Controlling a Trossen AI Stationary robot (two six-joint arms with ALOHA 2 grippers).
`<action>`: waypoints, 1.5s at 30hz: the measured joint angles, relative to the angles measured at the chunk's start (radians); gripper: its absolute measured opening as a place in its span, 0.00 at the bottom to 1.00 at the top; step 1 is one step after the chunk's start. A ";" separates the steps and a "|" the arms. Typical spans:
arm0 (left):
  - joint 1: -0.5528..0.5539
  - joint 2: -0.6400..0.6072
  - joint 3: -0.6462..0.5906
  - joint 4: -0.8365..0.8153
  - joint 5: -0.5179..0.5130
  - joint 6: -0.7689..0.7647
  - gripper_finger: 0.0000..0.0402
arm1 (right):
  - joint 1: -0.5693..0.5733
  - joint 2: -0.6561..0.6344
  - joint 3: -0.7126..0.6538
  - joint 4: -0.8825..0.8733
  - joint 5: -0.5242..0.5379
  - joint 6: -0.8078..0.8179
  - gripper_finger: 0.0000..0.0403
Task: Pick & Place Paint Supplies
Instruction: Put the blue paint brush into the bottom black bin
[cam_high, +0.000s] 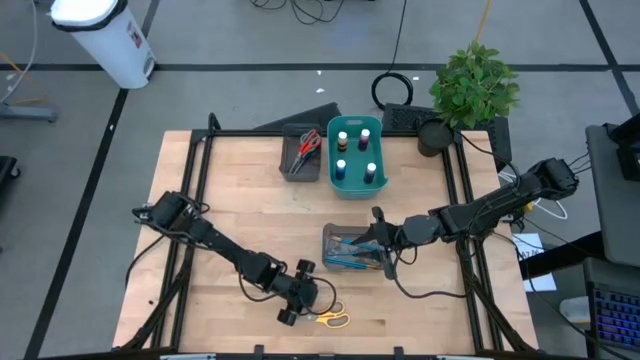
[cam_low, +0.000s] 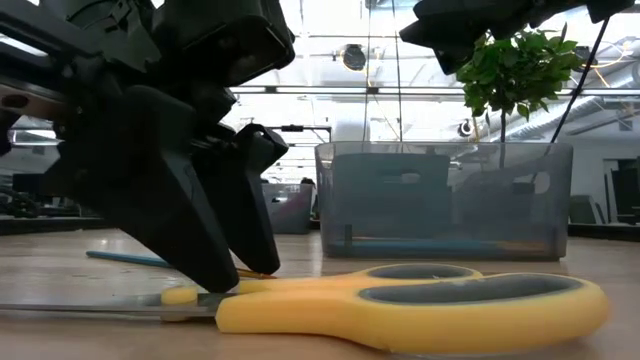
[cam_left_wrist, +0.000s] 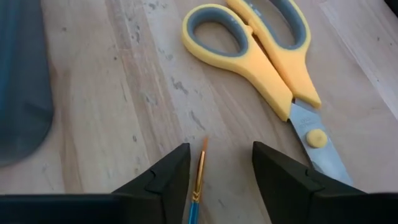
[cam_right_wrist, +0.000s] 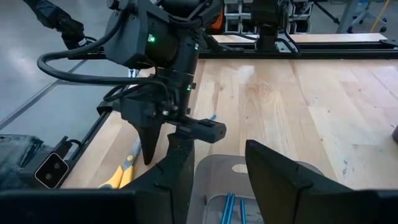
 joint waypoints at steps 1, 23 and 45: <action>0.000 0.000 0.000 -0.004 0.001 -0.001 0.42 | 0.000 0.000 0.000 0.000 0.000 0.000 0.34; 0.035 -0.016 -0.004 -0.019 0.068 -0.278 0.01 | 0.000 0.000 0.000 -0.001 0.000 0.000 0.32; -0.033 -0.544 -0.172 -0.145 -0.342 -0.227 0.00 | 0.000 0.000 -0.001 -0.027 0.000 0.000 0.32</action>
